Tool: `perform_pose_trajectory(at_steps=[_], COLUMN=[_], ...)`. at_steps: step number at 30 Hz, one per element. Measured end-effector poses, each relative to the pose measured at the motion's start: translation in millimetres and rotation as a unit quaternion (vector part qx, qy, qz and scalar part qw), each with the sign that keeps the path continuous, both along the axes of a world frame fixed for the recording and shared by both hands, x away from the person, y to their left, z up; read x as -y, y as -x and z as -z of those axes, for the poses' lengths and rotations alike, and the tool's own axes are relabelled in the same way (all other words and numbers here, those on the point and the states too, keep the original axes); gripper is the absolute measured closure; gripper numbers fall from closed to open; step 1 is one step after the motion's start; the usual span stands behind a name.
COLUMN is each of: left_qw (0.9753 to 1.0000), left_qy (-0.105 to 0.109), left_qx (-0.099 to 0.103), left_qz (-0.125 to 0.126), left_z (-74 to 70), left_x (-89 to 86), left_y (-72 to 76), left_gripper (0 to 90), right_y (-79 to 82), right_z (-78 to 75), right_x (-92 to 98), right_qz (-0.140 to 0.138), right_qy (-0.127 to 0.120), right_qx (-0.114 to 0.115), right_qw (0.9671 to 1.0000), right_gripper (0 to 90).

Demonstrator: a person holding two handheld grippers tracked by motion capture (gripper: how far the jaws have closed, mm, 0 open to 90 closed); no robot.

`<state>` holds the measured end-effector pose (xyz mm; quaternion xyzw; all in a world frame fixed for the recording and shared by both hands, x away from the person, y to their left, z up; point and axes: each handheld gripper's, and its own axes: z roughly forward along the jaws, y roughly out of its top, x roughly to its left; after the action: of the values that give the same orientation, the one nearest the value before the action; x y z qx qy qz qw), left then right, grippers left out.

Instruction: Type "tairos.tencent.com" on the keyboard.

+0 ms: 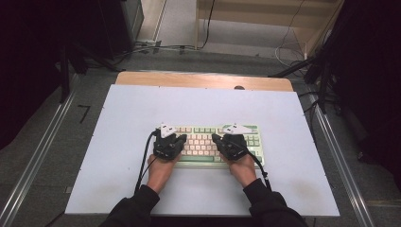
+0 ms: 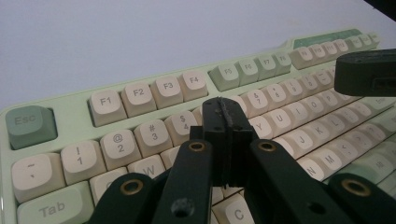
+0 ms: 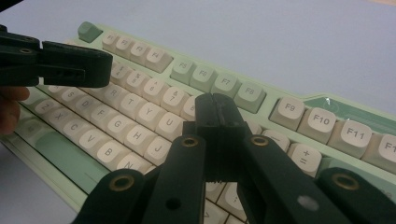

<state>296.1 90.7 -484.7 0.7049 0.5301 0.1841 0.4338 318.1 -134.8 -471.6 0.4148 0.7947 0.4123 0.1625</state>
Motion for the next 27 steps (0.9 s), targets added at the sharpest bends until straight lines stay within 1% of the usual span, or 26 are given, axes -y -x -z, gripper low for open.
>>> perform_pose_trajectory(at_steps=[17, 27], left_qw=[1.0000, 0.9999], left_qy=[0.004, 0.011], left_qx=[0.004, 0.007], left_qz=[0.001, -0.001], left_z=[-4.4, -7.9], left_x=[-2.7, -6.1], left_y=[4.9, 10.5], left_gripper=[90.0, 90.0], right_y=[0.7, 0.5], right_z=[-0.6, -0.6], right_x=[0.0, 0.1], right_qz=[0.000, 0.001], right_qy=[0.000, 0.000], right_qx=[0.000, 0.000], right_qw=[1.0000, 1.0000], right_gripper=[87.5, 87.5])
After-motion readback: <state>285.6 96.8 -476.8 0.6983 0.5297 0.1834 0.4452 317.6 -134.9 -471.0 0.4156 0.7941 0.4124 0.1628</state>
